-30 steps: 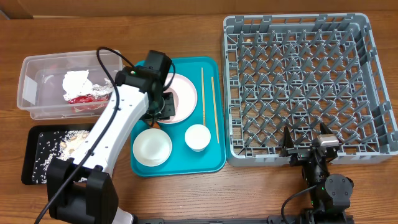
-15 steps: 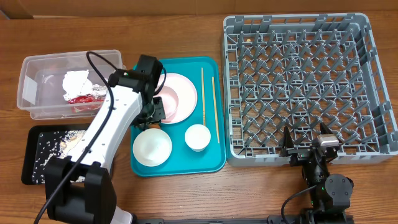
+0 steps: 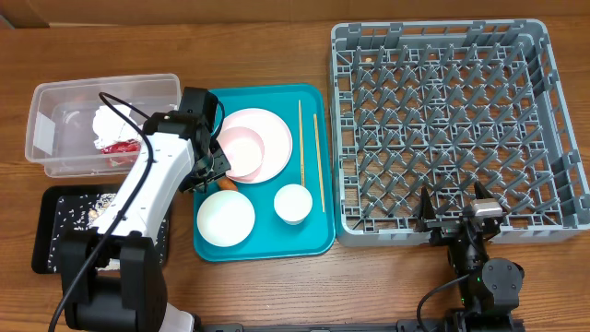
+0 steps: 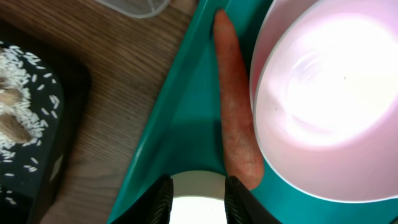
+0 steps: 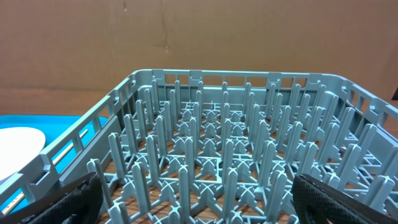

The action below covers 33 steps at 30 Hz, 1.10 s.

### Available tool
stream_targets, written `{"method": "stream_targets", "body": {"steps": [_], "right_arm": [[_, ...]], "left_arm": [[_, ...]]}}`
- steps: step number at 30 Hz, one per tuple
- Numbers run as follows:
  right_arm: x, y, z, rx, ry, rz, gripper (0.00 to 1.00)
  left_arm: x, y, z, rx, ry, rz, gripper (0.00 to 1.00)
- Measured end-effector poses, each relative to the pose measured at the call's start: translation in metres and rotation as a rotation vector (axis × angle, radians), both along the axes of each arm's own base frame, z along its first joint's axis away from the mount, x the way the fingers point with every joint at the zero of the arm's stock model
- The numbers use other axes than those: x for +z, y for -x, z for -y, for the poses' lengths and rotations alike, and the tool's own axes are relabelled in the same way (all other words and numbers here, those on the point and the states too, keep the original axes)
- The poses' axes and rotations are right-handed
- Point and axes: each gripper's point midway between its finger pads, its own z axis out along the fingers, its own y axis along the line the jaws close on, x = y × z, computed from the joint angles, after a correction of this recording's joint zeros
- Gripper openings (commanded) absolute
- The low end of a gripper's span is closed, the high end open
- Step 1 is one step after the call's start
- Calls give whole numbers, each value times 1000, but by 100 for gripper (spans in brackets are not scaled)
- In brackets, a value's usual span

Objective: Sort waste into correct bins and load items into the dishwasher
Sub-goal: 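Move the left gripper over the orange carrot beside the pink plate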

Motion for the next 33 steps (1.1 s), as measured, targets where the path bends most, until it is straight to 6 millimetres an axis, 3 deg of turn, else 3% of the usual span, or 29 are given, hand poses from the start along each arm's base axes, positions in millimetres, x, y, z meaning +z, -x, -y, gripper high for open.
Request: {"method": "stream_targets", "body": {"steps": [9,20,33], "right_arm": [[0,0,0,0,0,0,100],[0,0,0,0,0,0,100],[0,0,0,0,0,0,100]], "left_arm": [[-7,6,3,14,22,-18,27],[-32,9,6,50,46,6,26],[-34,5,1,52,17,29,26]]}}
